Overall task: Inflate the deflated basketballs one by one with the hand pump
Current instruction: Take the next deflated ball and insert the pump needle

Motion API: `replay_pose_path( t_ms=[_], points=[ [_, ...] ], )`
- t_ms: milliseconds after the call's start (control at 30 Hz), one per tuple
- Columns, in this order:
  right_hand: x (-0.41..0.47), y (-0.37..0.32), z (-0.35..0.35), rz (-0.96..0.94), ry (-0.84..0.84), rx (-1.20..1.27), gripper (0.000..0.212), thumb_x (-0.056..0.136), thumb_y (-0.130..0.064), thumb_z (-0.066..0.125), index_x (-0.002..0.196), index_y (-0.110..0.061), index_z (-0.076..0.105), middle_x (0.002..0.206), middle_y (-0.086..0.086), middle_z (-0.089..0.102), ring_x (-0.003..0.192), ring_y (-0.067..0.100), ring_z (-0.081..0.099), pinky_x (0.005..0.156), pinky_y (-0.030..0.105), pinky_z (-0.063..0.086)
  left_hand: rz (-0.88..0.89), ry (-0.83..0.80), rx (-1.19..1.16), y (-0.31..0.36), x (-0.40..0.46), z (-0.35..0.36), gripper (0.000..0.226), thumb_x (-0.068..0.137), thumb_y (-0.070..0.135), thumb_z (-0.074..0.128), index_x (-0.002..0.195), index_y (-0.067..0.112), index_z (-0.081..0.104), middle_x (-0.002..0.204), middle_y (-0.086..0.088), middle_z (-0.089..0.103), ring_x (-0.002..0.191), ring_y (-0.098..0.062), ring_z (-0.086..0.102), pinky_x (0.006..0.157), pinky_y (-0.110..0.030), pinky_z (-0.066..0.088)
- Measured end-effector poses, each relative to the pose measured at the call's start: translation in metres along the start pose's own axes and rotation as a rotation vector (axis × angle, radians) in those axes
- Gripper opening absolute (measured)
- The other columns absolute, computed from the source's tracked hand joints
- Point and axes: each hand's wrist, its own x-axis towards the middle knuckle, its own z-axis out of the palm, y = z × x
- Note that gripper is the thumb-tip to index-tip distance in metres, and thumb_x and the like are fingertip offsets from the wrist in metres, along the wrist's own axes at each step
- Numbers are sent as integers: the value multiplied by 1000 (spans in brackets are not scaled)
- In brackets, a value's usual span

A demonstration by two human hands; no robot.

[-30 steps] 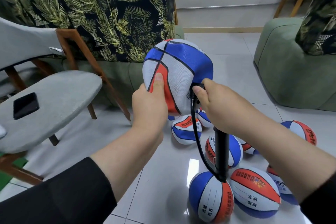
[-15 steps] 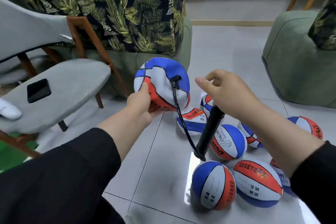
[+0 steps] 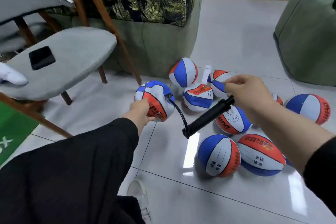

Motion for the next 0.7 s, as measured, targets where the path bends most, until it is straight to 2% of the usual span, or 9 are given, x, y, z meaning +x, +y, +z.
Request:
replay_pose_path(
  t_ms=[100, 200, 300, 333, 433, 467, 533, 633, 700],
  points=[
    [1, 12, -1, 121, 71, 120, 16, 93, -8, 59, 97, 5, 68, 76, 11, 56, 76, 24, 51, 65, 35, 47, -55, 27, 66, -43, 10, 6, 30, 101, 22, 60, 126, 6, 54, 114, -18, 65, 91, -40, 69, 69, -61, 62],
    [4, 13, 1, 263, 106, 298, 11, 95, -11, 64, 87, -7, 69, 81, 7, 55, 81, 25, 57, 78, 39, 59, -122, -30, 41, -72, 31, 15, 37, 96, 21, 64, 129, 4, 57, 114, -19, 70, 94, -39, 72, 68, -61, 62],
    [11, 14, 6, 321, 104, 435, 17, 96, -10, 65, 79, -13, 64, 88, 5, 51, 81, 22, 52, 77, 32, 60, -141, -35, 22, -83, 40, 33, 38, 96, 24, 69, 127, 7, 55, 118, -14, 66, 99, -38, 67, 48, -44, 58],
    [15, 15, 9, 340, 107, 474, 17, 96, -10, 65, 79, -13, 63, 90, 6, 50, 82, 22, 50, 79, 33, 61, -147, -27, 48, -85, 41, 38, 38, 97, 25, 68, 128, 8, 55, 117, -15, 65, 98, -39, 67, 48, -43, 58],
    [27, 20, 17, 406, 127, 543, 16, 94, -8, 68, 79, -13, 62, 95, 7, 50, 88, 24, 53, 86, 38, 60, -191, -12, 126, -93, 45, 51, 50, 97, 31, 70, 136, 6, 54, 119, -20, 65, 99, -43, 68, 63, -51, 63],
    [31, 21, 20, 423, 133, 555, 16, 93, -7, 67, 80, -13, 62, 95, 6, 50, 91, 25, 54, 89, 40, 60, -212, -26, 133, -98, 48, 53, 50, 97, 31, 70, 136, 4, 53, 120, -21, 65, 100, -45, 68, 57, -49, 62],
    [37, 22, 26, 465, 136, 601, 14, 94, -6, 66, 82, -10, 61, 89, 6, 51, 88, 23, 55, 89, 39, 60, -252, -70, 157, -105, 48, 58, 44, 100, 30, 68, 131, 3, 54, 120, -22, 65, 98, -46, 70, 42, -41, 56],
    [41, 24, 32, 506, 121, 599, 16, 98, -7, 63, 83, -9, 59, 79, 5, 53, 77, 19, 56, 85, 35, 59, -296, -124, 185, -115, 51, 68, 39, 102, 30, 66, 129, 3, 58, 109, -19, 69, 86, -38, 72, 47, -39, 56],
    [45, 26, 35, 523, 117, 609, 17, 99, -8, 61, 83, -9, 58, 79, 5, 53, 74, 19, 57, 86, 35, 59, -313, -124, 155, -115, 53, 73, 37, 101, 32, 68, 124, 4, 60, 105, -18, 70, 92, -35, 71, 53, -39, 58]
  ],
)
